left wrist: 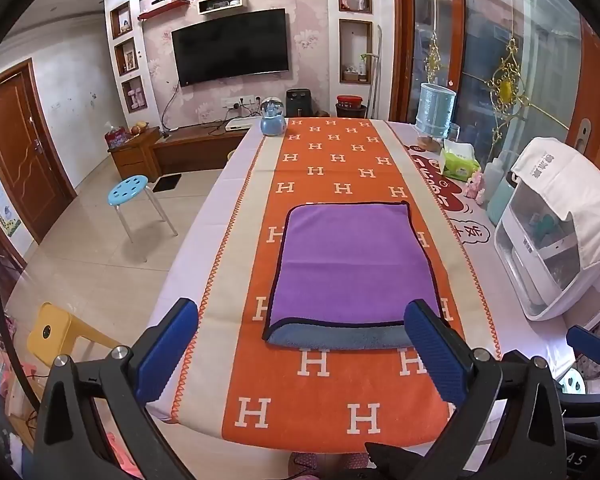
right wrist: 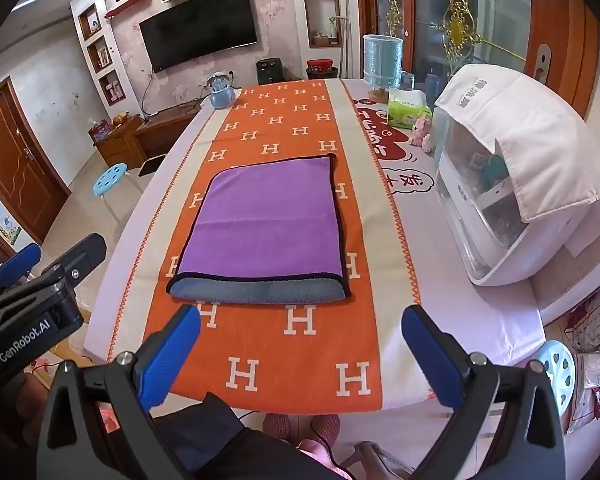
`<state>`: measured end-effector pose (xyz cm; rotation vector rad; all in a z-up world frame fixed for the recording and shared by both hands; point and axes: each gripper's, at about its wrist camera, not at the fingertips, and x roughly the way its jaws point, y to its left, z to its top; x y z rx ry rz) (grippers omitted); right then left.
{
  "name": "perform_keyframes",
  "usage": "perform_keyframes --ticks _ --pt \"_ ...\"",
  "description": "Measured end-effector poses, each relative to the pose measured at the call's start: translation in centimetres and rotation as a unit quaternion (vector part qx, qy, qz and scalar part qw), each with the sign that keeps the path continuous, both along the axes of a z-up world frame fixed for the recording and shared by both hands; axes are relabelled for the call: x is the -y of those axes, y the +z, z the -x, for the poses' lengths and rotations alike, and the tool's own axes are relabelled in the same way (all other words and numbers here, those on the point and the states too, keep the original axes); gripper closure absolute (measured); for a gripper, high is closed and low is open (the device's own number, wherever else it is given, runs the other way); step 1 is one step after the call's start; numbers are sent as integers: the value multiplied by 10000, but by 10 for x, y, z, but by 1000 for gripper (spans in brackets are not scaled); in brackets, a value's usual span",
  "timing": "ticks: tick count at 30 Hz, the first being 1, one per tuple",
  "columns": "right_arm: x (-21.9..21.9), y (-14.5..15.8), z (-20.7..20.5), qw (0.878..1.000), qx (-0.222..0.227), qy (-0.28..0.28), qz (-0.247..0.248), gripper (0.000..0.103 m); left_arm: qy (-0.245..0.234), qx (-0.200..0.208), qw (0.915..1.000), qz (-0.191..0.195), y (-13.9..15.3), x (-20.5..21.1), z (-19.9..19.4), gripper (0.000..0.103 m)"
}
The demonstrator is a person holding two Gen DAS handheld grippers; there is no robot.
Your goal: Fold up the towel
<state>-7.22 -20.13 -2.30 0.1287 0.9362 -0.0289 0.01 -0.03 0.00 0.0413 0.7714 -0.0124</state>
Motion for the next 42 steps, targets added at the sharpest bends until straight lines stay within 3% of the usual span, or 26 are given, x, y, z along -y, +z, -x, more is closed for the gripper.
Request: perform_keyframes --ticks 42 --pt "-1 -5 0 9999 -89 -65 -22 2 -80 -78 9999 10 -4 -3 0 1"
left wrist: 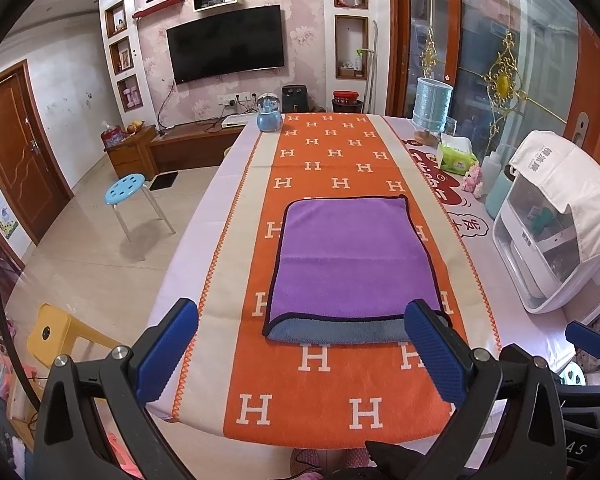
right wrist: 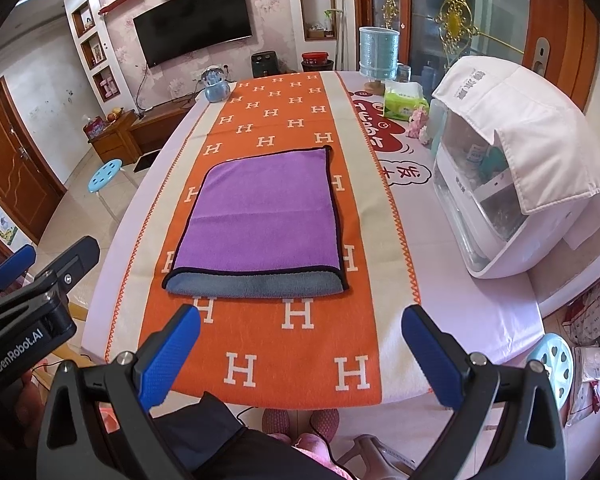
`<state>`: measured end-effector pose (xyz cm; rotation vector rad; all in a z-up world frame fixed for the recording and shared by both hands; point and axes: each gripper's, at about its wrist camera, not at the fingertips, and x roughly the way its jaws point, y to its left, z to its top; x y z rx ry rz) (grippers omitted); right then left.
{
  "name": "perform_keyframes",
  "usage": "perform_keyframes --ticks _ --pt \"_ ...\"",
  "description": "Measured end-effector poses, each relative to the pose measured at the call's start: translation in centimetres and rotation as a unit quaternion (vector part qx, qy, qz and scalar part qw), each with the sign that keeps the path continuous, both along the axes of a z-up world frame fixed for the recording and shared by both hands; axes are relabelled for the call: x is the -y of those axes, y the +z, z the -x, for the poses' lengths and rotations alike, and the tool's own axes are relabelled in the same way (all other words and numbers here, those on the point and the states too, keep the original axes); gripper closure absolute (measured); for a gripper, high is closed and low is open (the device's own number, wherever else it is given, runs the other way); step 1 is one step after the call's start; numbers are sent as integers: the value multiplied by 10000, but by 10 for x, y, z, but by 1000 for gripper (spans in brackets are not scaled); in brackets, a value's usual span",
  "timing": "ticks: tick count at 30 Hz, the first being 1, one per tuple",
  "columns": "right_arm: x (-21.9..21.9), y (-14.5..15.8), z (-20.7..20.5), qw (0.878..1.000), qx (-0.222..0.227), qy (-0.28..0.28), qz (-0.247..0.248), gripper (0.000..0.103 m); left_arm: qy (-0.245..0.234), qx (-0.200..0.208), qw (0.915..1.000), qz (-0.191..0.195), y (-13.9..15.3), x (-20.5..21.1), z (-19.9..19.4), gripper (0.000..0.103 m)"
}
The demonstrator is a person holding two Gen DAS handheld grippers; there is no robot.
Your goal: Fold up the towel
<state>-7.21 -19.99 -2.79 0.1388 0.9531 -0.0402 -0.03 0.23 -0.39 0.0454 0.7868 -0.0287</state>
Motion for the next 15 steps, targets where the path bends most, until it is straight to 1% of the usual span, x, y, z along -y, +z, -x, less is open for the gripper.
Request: perform_keyframes --ticks 15 --pt "-23 2 4 9997 -193 -53 112 3 -146 -151 9998 -10 -7 -11 -1 1"
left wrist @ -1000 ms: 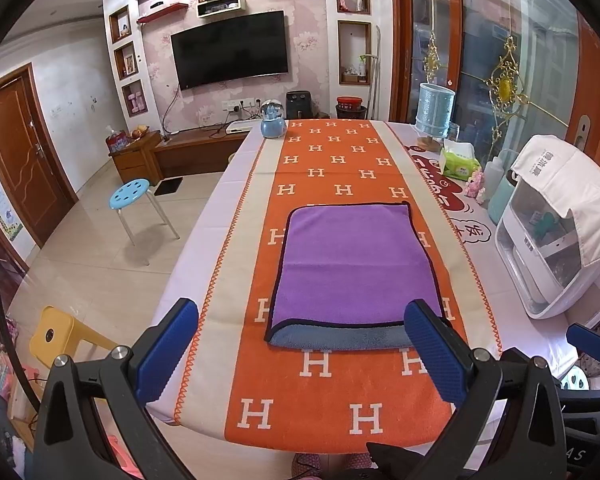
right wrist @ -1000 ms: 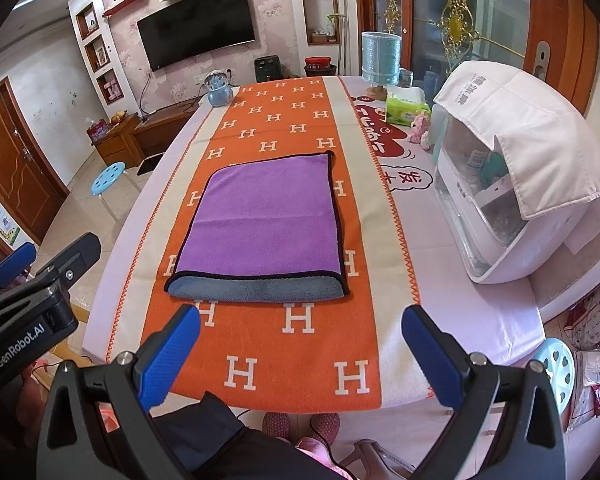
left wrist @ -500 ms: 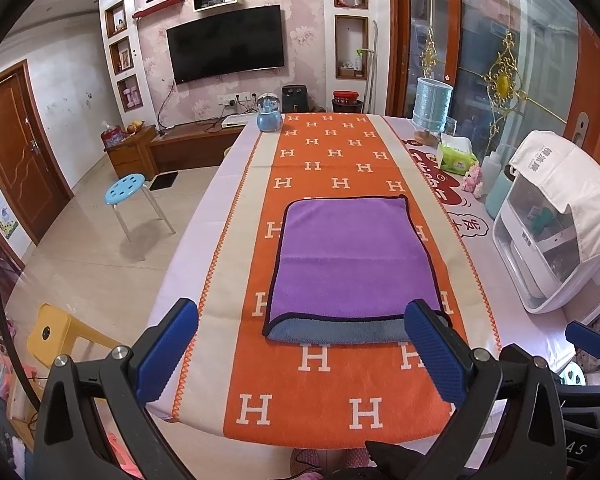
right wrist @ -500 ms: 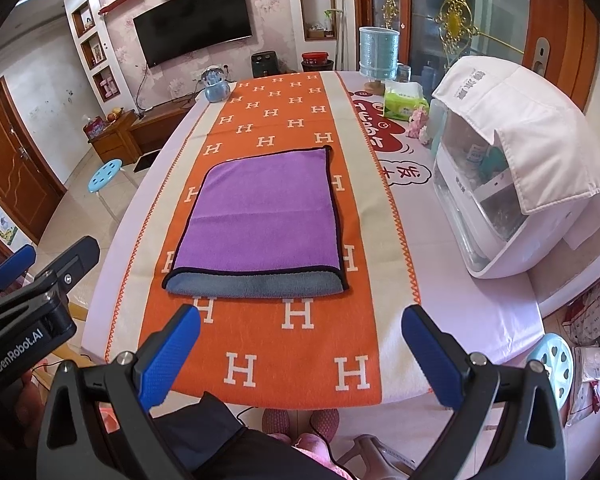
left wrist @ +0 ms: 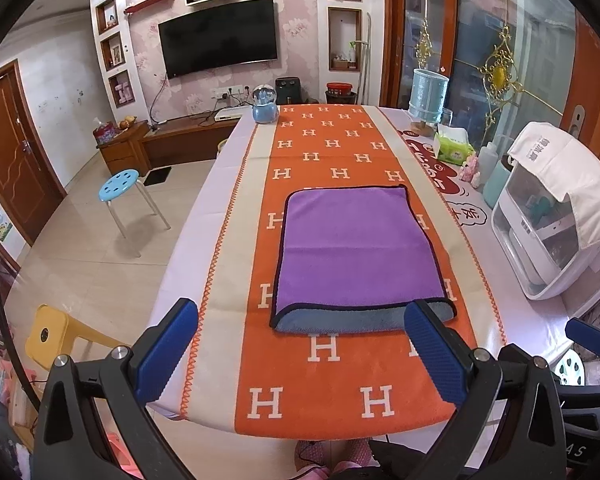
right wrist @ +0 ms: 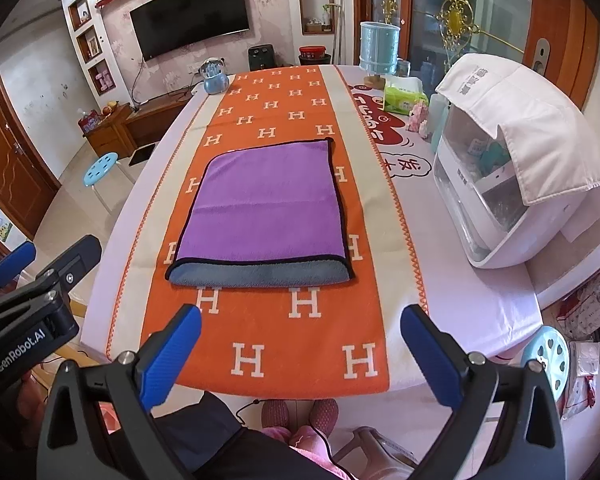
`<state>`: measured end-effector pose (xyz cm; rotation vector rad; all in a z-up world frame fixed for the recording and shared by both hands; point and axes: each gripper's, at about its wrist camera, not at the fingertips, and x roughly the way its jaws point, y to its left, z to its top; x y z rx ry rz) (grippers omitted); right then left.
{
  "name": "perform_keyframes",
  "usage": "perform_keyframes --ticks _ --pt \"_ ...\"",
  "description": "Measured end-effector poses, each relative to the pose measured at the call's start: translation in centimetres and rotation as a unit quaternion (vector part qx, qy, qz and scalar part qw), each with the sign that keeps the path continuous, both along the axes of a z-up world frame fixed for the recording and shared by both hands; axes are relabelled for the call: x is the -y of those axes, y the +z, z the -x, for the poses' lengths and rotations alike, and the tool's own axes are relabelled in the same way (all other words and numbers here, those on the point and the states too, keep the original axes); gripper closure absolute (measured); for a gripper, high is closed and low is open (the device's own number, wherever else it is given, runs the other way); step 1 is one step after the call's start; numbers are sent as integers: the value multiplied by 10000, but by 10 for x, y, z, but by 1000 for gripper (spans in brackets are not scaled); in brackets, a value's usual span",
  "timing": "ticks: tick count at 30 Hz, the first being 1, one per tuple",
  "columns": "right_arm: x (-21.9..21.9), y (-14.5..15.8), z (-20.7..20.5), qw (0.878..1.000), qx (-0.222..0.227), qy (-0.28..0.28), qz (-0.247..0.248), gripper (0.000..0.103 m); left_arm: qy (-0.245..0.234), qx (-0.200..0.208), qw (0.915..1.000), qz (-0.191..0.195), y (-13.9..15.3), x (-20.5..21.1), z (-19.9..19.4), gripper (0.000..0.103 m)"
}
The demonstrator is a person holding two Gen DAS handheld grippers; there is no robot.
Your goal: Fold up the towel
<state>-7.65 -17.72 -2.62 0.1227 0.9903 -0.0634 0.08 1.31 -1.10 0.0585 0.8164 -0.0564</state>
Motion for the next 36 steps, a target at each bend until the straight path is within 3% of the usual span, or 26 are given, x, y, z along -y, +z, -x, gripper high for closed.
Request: perform_keyframes --ticks 17,26,36 --pt "-23 -7 11 9988 -31 -484 64 4 -576 -295 9979 103 -17 -26 -13 1" --pt "-20 -14 5 9989 73 -470 47 4 -901 -341 9950 251 -25 -25 -26 1" --pt "5 -24 -32 9994 9 -357 -27 7 -750 -548 9949 383 -40 -19 -61 1"
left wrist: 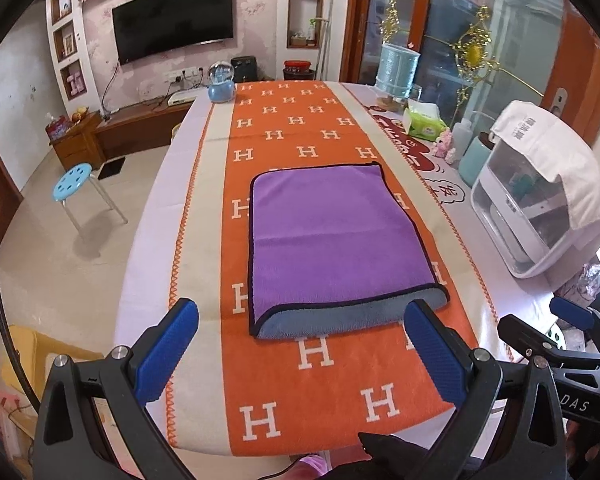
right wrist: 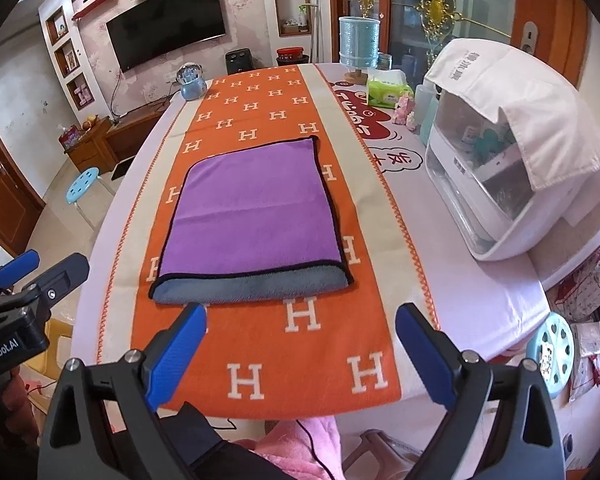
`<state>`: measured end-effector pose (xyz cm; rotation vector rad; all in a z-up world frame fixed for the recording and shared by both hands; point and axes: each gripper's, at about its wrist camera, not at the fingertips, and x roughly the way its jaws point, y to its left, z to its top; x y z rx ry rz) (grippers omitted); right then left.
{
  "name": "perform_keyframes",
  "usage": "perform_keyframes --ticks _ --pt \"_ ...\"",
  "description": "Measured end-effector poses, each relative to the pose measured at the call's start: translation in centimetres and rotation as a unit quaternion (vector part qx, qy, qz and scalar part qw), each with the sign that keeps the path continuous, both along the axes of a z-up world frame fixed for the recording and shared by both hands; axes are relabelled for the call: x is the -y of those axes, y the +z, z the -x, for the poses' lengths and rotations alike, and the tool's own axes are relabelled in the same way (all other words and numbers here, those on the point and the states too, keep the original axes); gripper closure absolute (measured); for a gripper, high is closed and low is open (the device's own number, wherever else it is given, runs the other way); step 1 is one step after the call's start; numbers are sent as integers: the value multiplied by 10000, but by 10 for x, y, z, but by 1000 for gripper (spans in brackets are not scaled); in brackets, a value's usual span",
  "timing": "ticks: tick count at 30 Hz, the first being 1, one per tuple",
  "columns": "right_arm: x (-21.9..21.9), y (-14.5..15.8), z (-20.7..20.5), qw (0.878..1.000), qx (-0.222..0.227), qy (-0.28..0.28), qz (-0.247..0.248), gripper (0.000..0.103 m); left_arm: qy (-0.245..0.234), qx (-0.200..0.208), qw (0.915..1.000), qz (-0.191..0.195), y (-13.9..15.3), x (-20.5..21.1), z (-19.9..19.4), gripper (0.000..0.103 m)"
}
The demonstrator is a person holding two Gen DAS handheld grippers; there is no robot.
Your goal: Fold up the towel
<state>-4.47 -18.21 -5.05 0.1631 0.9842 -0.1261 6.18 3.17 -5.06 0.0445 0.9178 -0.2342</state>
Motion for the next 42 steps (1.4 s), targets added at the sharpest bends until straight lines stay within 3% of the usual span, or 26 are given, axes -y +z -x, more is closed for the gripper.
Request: perform_keyframes --ticks 12,26,36,42 --pt "25 -36 -57 9977 -375 549 -103 15 223 -629 9974 -287 -44 12 -56 1" --pt "52 -92 -100 9906 -797 1063 -318 23 -6 -1377 9873 -797 -118 18 -113 1" --pt "60 -135 -117 9836 -1244 1249 -390 26 -169 -1779 9811 -737 -161 10 -134 1" --pt "66 -150 -119 9809 -1361 1290 -508 34 -282 -1870 9798 -650 -177 7 -140 1"
